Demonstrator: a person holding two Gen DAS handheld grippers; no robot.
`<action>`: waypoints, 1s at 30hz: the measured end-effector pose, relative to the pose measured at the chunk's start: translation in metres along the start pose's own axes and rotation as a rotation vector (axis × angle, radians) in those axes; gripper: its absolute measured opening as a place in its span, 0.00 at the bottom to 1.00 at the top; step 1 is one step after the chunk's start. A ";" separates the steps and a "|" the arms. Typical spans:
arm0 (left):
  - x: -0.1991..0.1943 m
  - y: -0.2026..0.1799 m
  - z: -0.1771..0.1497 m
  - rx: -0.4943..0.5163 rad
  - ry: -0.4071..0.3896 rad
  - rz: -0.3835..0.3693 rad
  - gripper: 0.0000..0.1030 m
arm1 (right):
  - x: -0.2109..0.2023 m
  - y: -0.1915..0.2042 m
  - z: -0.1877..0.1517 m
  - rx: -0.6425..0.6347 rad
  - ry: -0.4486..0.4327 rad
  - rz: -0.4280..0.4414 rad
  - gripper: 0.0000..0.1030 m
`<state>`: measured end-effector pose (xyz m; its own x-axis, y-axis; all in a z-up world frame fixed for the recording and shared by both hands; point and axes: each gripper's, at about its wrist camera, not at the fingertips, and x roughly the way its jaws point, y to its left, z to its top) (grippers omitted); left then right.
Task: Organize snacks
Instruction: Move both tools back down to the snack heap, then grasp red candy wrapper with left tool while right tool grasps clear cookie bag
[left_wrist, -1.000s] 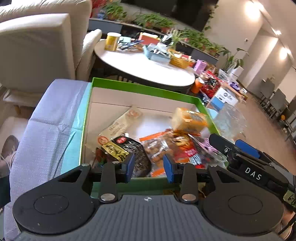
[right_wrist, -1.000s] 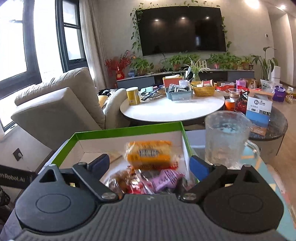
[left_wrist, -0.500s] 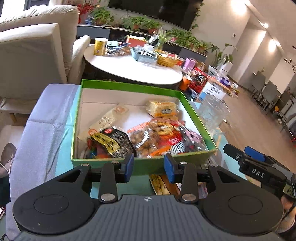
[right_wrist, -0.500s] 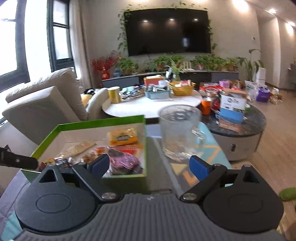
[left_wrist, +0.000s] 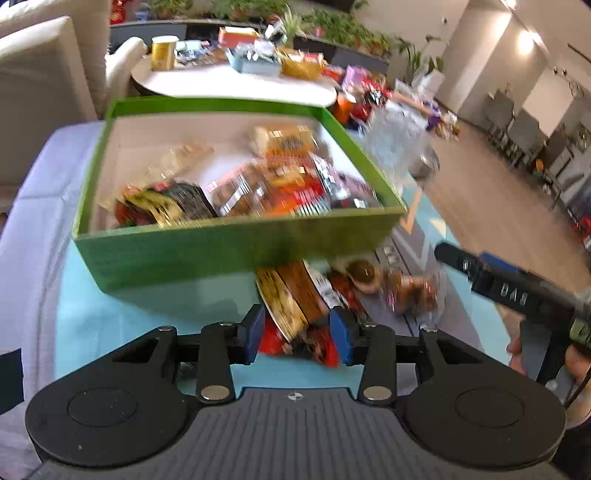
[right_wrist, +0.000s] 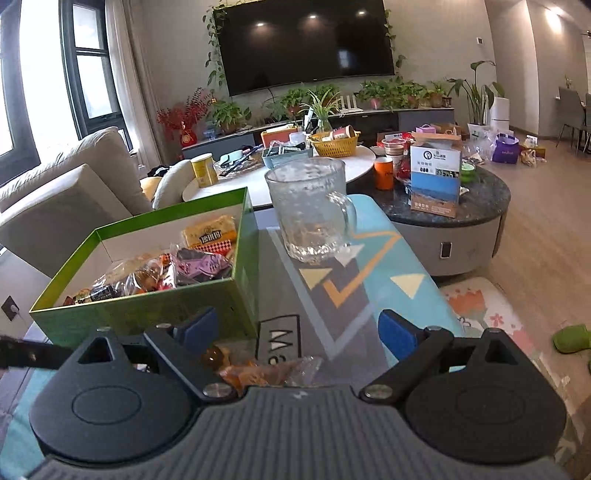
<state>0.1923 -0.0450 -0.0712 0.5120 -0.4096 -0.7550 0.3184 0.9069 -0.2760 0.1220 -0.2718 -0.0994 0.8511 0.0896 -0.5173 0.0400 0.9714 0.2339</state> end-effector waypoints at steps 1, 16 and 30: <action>0.003 -0.002 -0.003 0.005 0.012 -0.001 0.36 | 0.000 -0.001 -0.001 0.001 0.001 0.000 0.62; 0.040 -0.024 -0.001 -0.053 0.065 0.084 0.40 | 0.000 -0.015 -0.011 0.032 0.015 0.017 0.62; 0.026 -0.049 -0.036 0.203 0.112 0.072 0.43 | 0.007 -0.005 -0.019 -0.009 0.057 0.041 0.62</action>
<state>0.1614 -0.0962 -0.0993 0.4511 -0.3211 -0.8327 0.4440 0.8901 -0.1027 0.1173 -0.2716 -0.1199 0.8209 0.1409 -0.5534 0.0009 0.9687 0.2480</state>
